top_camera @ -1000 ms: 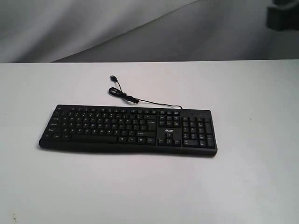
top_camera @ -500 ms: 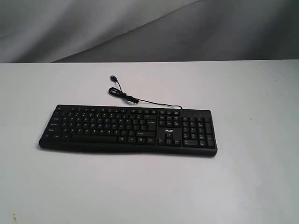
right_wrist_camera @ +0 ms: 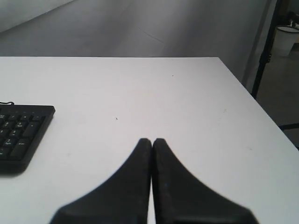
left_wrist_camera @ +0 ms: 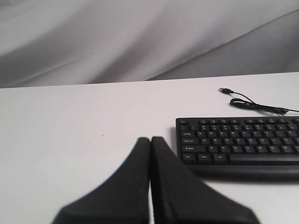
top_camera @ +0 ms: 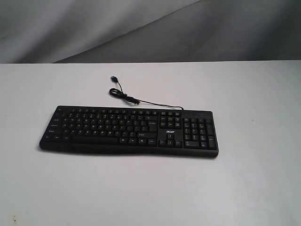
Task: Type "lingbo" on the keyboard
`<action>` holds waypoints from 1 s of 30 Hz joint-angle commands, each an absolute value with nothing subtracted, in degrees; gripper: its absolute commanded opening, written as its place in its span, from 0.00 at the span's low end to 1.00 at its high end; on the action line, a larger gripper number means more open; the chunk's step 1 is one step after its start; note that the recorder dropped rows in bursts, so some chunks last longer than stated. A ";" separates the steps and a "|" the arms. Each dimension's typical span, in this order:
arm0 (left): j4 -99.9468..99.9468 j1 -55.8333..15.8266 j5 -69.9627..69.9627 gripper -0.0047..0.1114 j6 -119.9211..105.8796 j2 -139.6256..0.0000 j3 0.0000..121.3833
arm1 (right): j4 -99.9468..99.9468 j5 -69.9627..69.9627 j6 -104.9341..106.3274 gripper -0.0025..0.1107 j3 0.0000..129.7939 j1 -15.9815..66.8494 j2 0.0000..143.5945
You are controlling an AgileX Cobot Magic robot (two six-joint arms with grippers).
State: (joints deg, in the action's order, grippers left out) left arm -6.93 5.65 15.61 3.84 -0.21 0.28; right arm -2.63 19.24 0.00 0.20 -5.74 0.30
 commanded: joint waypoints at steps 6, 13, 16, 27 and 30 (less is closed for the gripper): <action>-6.71 5.71 15.22 0.04 3.96 0.00 0.00 | -0.32 19.07 -0.31 0.02 0.00 -6.19 0.00; -6.71 5.71 15.22 0.04 3.96 0.00 0.00 | -0.32 19.07 -0.31 0.02 0.00 -6.19 0.00; -6.71 5.71 15.22 0.04 3.96 0.00 0.00 | -0.32 19.07 -0.31 0.02 0.00 -6.19 0.00; -6.71 5.71 15.22 0.04 3.96 0.00 0.00 | -0.32 19.07 -0.31 0.02 0.00 -6.19 0.00; -6.71 5.71 15.22 0.04 3.96 0.00 0.00 | -0.32 19.07 -0.31 0.02 0.00 -6.19 0.00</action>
